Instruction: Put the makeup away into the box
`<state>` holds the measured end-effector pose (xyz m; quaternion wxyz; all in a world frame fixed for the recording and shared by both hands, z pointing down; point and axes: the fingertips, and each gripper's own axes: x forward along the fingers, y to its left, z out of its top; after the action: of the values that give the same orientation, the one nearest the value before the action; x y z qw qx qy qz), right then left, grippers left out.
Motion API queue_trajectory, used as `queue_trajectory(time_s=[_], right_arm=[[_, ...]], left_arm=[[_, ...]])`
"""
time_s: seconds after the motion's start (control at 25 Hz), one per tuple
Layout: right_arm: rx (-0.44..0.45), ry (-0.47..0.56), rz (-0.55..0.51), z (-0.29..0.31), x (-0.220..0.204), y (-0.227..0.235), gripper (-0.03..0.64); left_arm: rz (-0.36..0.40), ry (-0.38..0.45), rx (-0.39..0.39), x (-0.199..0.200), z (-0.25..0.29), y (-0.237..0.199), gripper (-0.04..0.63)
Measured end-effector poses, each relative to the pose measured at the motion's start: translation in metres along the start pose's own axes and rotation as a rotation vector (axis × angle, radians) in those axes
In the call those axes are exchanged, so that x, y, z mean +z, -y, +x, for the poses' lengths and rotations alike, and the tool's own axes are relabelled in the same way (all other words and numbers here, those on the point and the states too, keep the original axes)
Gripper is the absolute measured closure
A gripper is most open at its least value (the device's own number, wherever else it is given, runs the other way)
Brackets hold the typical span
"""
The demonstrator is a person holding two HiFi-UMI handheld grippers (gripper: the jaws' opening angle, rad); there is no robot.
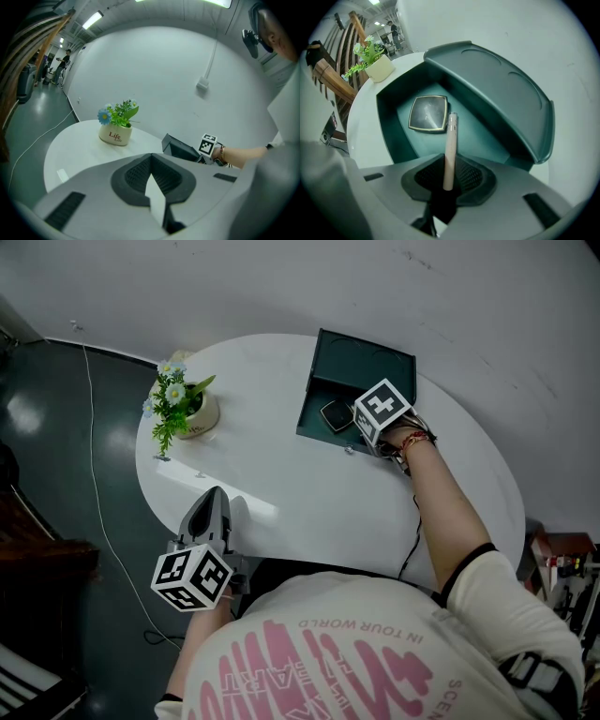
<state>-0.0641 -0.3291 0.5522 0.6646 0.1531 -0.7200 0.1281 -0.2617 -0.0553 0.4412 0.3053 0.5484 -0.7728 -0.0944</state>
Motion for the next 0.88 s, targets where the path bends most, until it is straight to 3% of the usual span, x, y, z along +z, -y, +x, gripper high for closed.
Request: queue_trajectory(time_s=[0.88], right_arm=[[0.028, -0.054, -0.018, 0.0038, 0.0012, 0.0003, 0.535]], left_arm=[[-0.011, 0.008, 0.001, 0.0003, -0.0010, 0.0006, 0.594]])
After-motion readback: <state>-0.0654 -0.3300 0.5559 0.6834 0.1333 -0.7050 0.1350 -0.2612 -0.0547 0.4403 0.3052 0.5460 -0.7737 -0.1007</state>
